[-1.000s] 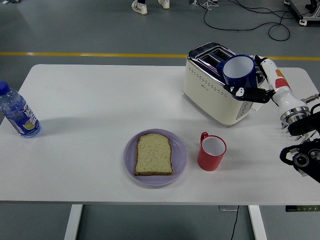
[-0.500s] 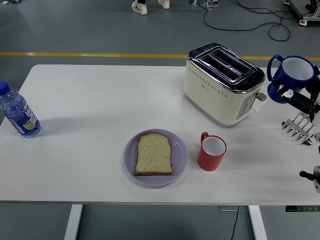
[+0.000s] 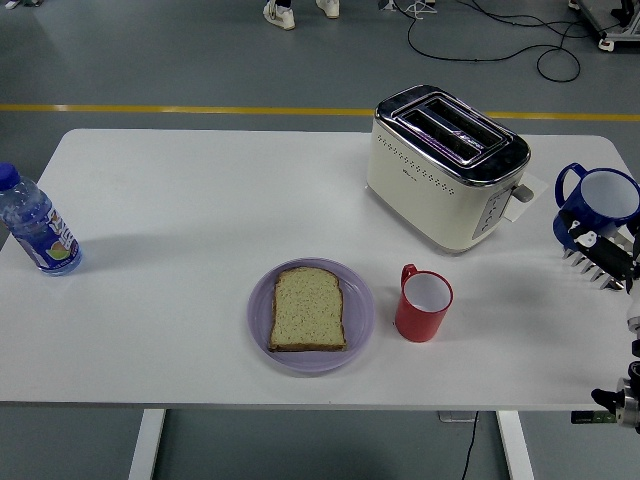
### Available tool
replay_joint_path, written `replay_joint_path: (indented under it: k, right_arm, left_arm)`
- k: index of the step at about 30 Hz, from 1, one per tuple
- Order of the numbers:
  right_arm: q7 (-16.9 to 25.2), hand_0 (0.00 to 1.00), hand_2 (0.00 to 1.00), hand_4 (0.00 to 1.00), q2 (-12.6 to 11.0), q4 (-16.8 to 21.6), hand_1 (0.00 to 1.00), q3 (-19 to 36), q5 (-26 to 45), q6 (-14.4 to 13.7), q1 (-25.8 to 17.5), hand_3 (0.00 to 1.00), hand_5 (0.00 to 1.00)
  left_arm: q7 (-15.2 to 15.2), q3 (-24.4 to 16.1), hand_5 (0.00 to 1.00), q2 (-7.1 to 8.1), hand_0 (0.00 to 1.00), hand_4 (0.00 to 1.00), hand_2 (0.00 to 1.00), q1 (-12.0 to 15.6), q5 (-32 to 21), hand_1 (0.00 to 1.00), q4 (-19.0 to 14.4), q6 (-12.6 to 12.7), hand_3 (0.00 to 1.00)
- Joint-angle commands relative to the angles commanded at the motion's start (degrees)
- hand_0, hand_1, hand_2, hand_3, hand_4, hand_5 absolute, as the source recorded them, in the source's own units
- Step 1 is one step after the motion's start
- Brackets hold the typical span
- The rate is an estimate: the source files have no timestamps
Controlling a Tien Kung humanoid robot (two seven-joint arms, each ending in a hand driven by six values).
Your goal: Pick up the cup,pour liquid into bread,place the cup on the desk
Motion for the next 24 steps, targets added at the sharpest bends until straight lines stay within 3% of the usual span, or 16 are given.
replay_joint_path:
  k: [2, 11, 24]
  right_arm:
    - [1.7, 0.510, 0.595, 0.487, 1.3, -2.9, 0.471, -0.9, -0.2, 0.5, 0.0, 0.570, 0.129]
    - [3.8, 0.519, 0.595, 0.500, 4.1, -9.4, 0.467, -3.4, 0.3, 2.3, 0.1, 0.572, 0.150]
    - [4.5, 0.531, 0.605, 0.512, 6.5, -15.8, 0.477, -6.9, 2.9, 2.2, 0.1, 0.578, 0.149]
  left_arm:
    - [-0.1, -0.2, 0.763, -0.02, 0.648, 0.294, 0.598, -0.4, 0.1, 0.616, 0.0, 0.1, 0.530]
    - [-0.1, -0.3, 0.763, -0.19, 0.647, 0.294, 0.589, -0.9, 0.1, 0.611, 0.0, 0.1, 0.529]
    - [-0.1, -0.1, 0.764, -0.34, 0.645, 0.295, 0.582, -0.8, -0.2, 0.602, 0.0, 0.1, 0.528]
